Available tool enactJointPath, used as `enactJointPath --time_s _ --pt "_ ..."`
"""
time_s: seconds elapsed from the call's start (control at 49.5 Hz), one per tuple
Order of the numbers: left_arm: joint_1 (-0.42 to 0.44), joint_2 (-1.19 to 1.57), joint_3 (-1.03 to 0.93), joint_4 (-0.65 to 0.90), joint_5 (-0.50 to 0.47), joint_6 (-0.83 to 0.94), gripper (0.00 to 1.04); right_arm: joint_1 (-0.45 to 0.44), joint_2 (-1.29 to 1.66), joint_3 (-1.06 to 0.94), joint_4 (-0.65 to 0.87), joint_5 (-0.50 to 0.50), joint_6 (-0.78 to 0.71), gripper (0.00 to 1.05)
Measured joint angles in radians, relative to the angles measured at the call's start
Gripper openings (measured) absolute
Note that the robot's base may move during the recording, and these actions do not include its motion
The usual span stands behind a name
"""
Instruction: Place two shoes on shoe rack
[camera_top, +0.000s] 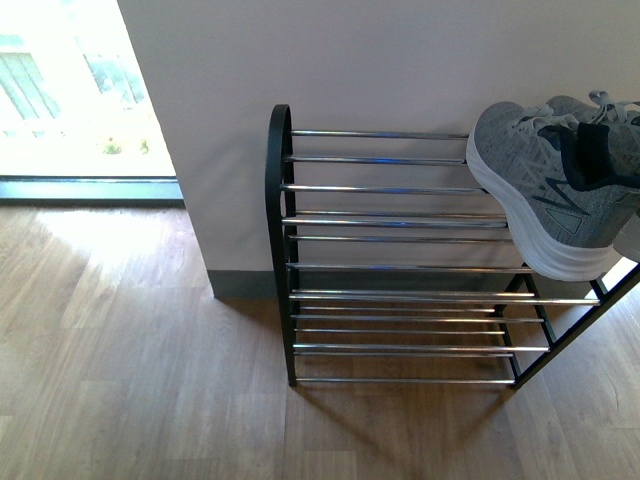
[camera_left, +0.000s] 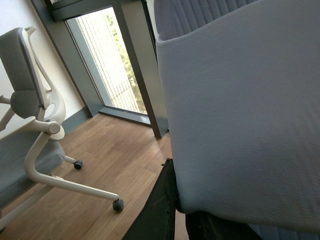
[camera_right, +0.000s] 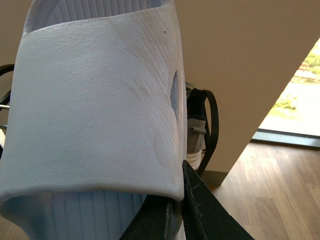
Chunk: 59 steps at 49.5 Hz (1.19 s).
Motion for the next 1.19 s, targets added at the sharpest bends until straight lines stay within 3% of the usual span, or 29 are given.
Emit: enactJointPath --time_s 1.193 --pt "0.000 0.000 0.000 0.001 0.000 0.000 0.02 0.000 0.000 0.000 0.000 -0.003 0.000 0.02"
